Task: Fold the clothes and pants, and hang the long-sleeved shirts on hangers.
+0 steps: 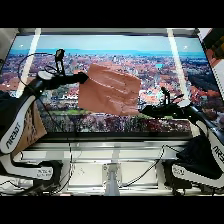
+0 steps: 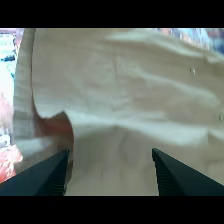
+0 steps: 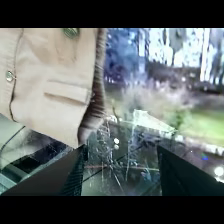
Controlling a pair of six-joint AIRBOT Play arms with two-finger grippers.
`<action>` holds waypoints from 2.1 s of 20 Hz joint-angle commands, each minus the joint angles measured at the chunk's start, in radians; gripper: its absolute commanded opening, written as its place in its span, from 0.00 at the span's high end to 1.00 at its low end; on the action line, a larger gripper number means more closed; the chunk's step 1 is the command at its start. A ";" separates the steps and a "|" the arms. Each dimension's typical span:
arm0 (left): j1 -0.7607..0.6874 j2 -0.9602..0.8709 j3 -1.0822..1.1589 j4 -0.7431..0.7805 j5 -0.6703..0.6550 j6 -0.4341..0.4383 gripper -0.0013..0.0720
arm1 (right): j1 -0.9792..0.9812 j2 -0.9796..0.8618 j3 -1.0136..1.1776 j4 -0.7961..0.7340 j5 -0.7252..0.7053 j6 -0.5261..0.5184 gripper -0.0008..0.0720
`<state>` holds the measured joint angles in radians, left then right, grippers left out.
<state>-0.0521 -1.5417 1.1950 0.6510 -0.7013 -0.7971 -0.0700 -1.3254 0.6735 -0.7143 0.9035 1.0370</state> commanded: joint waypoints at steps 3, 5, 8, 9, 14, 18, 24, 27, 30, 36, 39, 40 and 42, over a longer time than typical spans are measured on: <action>0.101 0.072 0.000 0.326 -0.465 0.046 0.15 | 0.046 -0.080 0.101 -0.045 0.047 -0.005 0.31; 0.106 0.071 -0.011 0.401 -0.523 0.043 0.15 | 0.106 -0.127 0.145 -0.096 0.068 0.009 0.31; 0.101 0.062 -0.026 0.396 -0.523 0.043 0.15 | 0.180 -0.191 0.196 -0.105 0.061 0.023 0.31; 0.098 0.056 -0.026 0.394 -0.523 0.043 0.15 | 0.193 -0.198 0.206 -0.095 0.048 0.023 0.31; 0.082 -0.014 -0.026 0.376 -0.523 0.043 0.15 | 0.206 -0.198 0.241 -0.053 0.047 0.025 0.31; 0.063 -0.081 -0.026 0.312 -0.476 0.043 0.15 | 0.206 -0.198 0.241 -0.017 0.047 0.018 0.39; 0.041 -0.145 -0.026 0.305 -0.478 0.043 0.24 | 0.206 -0.198 0.241 -0.011 0.046 0.018 0.48; 0.019 -0.145 -0.025 0.305 -0.505 0.043 0.74 | 0.206 -0.196 0.241 0.032 0.046 0.016 0.81; 0.010 -0.140 -0.009 0.298 -0.592 0.044 0.96 | 0.206 -0.171 0.241 0.044 0.047 0.015 0.95; 0.016 -0.008 0.115 0.298 -0.733 0.045 0.96 | 0.205 0.023 0.246 0.039 0.047 -0.003 0.95; 0.019 0.129 0.176 0.286 -0.718 0.058 0.96 | 0.204 0.150 0.304 0.027 0.046 0.001 0.95; 0.023 0.182 0.188 0.280 -0.703 0.058 0.96 | 0.204 0.191 0.333 0.027 0.046 0.002 0.95; 0.035 0.300 0.191 0.259 -0.648 0.057 0.96 | 0.204 0.277 0.405 0.025 0.046 0.005 0.95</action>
<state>-0.0280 -1.3792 1.3586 0.9318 -1.4014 -0.7429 0.1349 -1.1606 1.0058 -0.6868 0.9558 1.0389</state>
